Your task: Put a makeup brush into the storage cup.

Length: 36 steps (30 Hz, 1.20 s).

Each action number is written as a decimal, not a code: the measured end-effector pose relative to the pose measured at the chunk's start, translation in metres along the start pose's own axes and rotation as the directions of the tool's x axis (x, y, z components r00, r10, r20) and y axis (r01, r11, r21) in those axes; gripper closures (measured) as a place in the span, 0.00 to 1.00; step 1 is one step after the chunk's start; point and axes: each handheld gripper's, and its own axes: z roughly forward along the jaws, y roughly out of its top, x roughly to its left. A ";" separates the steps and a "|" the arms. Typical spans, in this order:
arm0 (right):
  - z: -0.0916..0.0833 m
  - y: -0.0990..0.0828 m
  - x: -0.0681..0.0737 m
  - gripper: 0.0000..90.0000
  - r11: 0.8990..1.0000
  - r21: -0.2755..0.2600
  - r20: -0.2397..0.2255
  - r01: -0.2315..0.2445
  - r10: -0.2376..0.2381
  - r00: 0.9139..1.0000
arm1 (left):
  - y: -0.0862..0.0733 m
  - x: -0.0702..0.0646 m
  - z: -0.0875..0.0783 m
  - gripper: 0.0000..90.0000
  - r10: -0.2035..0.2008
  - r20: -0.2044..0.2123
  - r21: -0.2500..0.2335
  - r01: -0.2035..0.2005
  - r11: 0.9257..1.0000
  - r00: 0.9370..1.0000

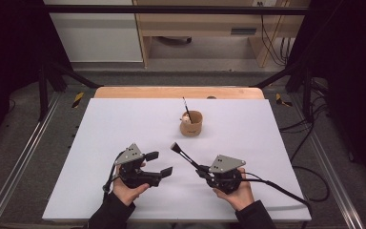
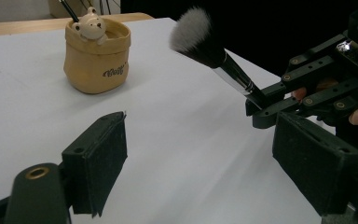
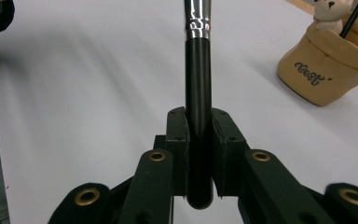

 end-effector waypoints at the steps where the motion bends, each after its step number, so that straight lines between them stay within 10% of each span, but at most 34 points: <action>1: 0.000 0.000 0.000 0.88 1.000 -0.001 -0.001 0.000 0.000 1.000 | 0.001 -0.001 0.001 0.19 -0.002 0.002 -0.001 0.002 1.000 1.000; 36: 0.003 0.010 0.001 0.88 0.998 -0.053 -0.012 -0.016 0.016 1.000 | 0.013 -0.010 0.023 0.27 -0.031 0.084 -0.058 0.036 0.998 0.996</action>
